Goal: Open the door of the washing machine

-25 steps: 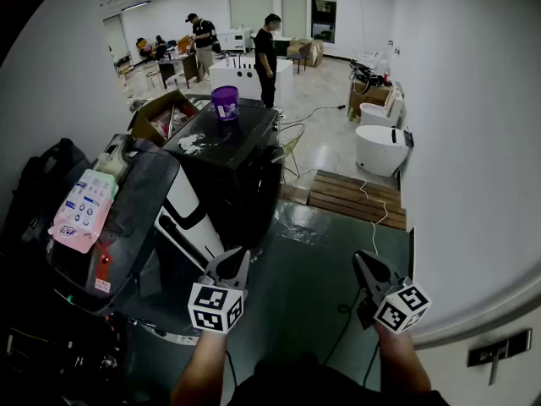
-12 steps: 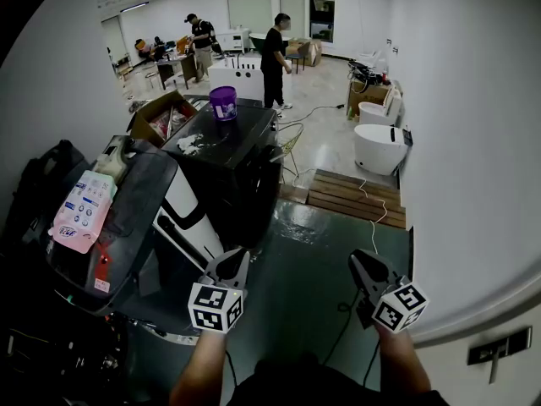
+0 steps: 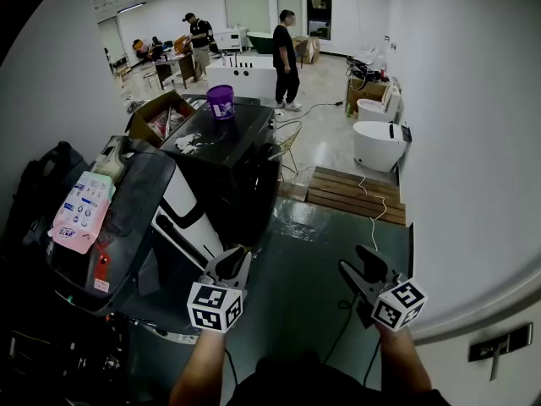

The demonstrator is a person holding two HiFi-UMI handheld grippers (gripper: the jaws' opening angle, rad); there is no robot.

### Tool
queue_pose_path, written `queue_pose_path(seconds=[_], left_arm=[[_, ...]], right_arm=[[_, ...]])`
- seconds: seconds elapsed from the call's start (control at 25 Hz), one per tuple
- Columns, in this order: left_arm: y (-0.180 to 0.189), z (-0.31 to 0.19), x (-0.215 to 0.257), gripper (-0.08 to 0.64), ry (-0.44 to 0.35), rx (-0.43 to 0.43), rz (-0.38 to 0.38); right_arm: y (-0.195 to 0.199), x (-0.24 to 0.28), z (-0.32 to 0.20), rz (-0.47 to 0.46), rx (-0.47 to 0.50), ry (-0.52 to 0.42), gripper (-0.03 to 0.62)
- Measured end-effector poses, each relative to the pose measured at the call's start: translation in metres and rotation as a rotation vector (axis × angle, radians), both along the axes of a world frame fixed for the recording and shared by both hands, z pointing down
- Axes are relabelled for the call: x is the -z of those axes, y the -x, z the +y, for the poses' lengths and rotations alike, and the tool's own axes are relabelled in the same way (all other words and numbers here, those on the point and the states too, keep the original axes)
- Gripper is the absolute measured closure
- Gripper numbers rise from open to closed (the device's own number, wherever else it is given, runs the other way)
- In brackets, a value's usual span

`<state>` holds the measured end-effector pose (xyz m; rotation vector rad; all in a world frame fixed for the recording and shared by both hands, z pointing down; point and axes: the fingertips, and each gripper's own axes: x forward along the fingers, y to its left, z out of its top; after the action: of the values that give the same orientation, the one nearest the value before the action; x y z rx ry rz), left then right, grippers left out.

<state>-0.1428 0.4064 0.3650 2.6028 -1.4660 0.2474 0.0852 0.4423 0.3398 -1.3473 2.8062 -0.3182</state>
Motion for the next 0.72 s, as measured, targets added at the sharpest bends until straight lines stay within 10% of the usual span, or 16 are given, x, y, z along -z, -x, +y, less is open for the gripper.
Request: queue_pose_path(seconds=[0.72], left_arm=[[-0.0062,0.0029,-0.0045,0.191,0.046,0.01,0.009]], right_arm=[[-0.0028,-0.007,-0.0002,-0.002,0.019,0.04,0.107]])
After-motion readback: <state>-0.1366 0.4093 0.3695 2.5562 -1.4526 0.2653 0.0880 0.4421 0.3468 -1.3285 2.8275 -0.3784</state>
